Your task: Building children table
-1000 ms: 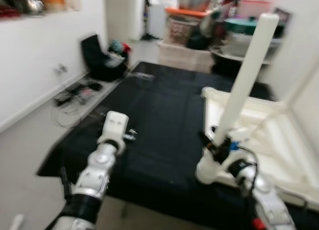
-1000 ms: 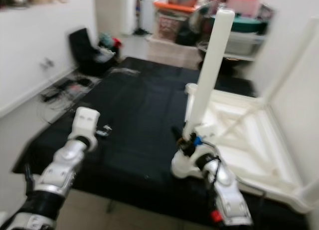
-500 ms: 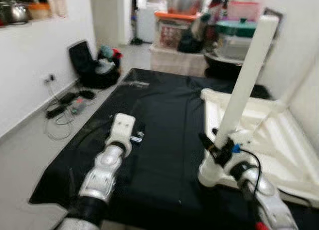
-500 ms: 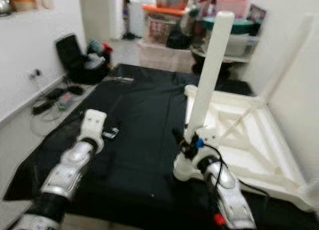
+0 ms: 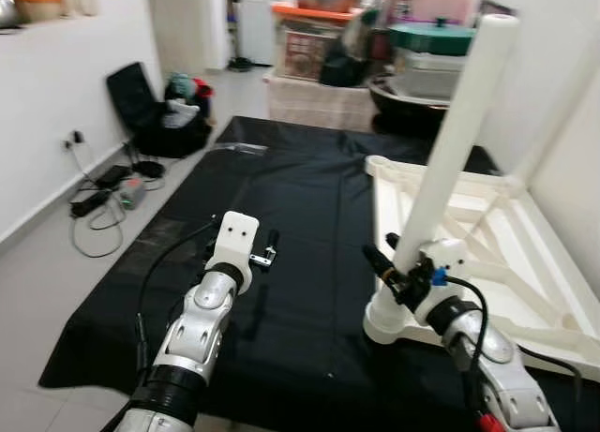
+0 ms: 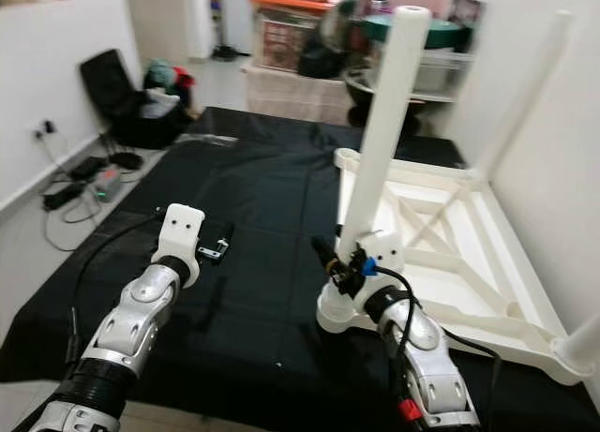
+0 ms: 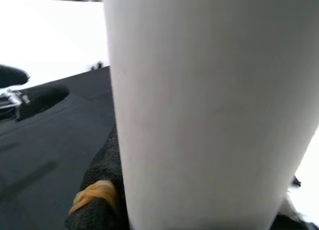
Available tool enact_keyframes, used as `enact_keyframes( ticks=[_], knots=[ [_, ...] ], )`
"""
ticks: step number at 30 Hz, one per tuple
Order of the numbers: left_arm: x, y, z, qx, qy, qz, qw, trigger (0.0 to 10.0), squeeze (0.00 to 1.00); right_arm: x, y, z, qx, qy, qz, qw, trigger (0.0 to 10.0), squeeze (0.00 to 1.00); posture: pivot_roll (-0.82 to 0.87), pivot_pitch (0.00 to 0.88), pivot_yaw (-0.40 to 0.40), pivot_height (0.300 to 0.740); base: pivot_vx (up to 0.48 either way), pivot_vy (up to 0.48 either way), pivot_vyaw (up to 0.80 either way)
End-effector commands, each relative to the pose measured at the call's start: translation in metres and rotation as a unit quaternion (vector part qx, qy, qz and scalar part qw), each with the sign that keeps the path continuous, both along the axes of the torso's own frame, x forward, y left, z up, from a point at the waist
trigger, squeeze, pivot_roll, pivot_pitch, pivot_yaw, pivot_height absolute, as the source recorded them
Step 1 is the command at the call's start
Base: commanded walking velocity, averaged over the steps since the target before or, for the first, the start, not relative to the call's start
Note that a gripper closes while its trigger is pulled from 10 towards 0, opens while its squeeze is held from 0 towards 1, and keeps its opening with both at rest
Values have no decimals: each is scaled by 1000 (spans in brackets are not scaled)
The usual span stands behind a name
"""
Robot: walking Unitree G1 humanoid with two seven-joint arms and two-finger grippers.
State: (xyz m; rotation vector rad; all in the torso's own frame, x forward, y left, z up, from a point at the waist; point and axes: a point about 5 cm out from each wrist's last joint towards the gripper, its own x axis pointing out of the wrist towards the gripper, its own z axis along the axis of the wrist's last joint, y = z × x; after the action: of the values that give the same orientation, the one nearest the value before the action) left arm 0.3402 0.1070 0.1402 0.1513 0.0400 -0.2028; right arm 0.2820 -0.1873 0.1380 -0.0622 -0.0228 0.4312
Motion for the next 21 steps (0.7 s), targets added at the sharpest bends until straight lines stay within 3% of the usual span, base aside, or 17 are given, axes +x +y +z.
enact_keyframes(
  ticks=[1,6,9,21],
  knots=[
    [-1,0,-3,-5,4,-2,1000,10000,0,-21,19,-42,-5,110,86,990,0,0,38,0,-70,740,0,0,0],
    [0,3,-3,-10,8,1,1000,10000,0,-29,28,-42,-2,115,135,984,0,0,40,0,-70,740,0,0,0],
    [1,7,-3,-18,12,6,1000,10000,0,-40,37,-34,25,111,196,974,0,0,39,0,-69,740,0,0,0],
    [0,6,-6,-30,22,5,999,10000,0,-58,44,-22,56,93,278,954,0,0,38,0,-66,740,0,0,0]
  ],
)
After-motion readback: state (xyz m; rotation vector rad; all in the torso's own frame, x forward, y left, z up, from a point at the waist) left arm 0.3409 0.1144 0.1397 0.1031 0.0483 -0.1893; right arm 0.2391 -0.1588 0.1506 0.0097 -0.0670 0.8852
